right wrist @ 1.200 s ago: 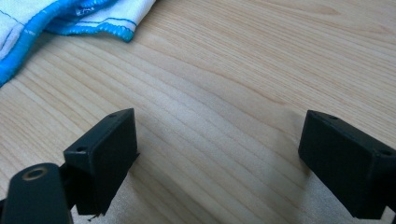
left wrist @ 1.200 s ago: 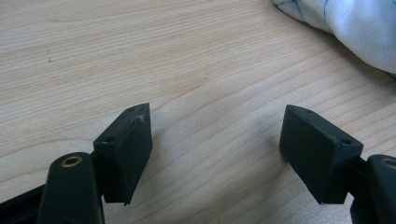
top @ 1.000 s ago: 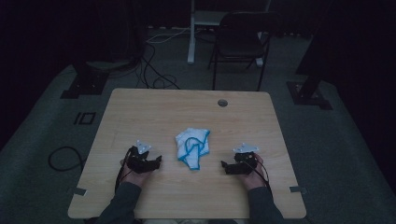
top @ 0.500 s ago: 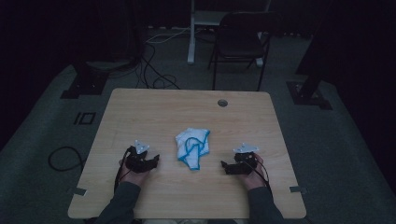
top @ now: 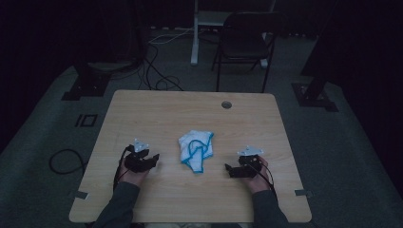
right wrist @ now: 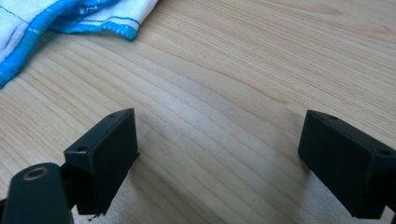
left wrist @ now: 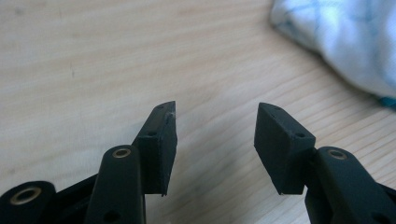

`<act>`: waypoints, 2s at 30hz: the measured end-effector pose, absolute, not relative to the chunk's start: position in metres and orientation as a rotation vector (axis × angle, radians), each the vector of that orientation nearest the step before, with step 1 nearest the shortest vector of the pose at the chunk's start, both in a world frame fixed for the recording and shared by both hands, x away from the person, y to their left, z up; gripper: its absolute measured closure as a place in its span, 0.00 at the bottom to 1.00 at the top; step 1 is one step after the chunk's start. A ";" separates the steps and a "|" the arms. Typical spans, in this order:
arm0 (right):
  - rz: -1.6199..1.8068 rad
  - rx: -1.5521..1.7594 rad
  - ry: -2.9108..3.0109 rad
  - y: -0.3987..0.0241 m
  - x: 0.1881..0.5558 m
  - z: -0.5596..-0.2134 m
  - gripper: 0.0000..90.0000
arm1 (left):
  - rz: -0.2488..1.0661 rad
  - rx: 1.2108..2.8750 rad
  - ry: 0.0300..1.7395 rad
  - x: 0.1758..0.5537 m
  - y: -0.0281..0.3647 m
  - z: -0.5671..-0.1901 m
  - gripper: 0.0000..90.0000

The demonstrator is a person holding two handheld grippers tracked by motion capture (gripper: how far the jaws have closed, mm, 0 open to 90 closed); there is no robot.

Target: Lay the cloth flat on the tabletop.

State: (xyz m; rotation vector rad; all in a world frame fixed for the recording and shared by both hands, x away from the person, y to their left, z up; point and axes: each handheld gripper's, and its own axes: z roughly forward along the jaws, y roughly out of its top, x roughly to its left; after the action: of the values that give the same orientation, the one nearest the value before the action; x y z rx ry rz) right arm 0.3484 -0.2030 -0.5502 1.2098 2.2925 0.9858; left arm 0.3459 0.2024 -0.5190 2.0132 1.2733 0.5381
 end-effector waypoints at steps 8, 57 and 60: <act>0.986 1.210 2.293 -0.203 0.348 -0.550 0.13 | 0.541 2.046 1.167 0.351 0.187 -0.504 0.55; 0.985 1.211 2.293 -0.203 0.349 -0.550 0.13 | 0.475 2.185 0.850 0.401 0.096 -0.473 0.58; 0.986 1.214 2.293 -0.203 0.348 -0.550 0.13 | 0.461 2.223 0.825 0.407 0.086 -0.475 0.58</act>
State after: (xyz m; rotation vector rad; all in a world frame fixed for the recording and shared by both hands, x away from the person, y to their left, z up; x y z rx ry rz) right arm 0.3484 -0.2029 -0.5501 1.2137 2.2929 0.9856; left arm 0.4070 0.0857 -0.4750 2.2233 0.8250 0.4606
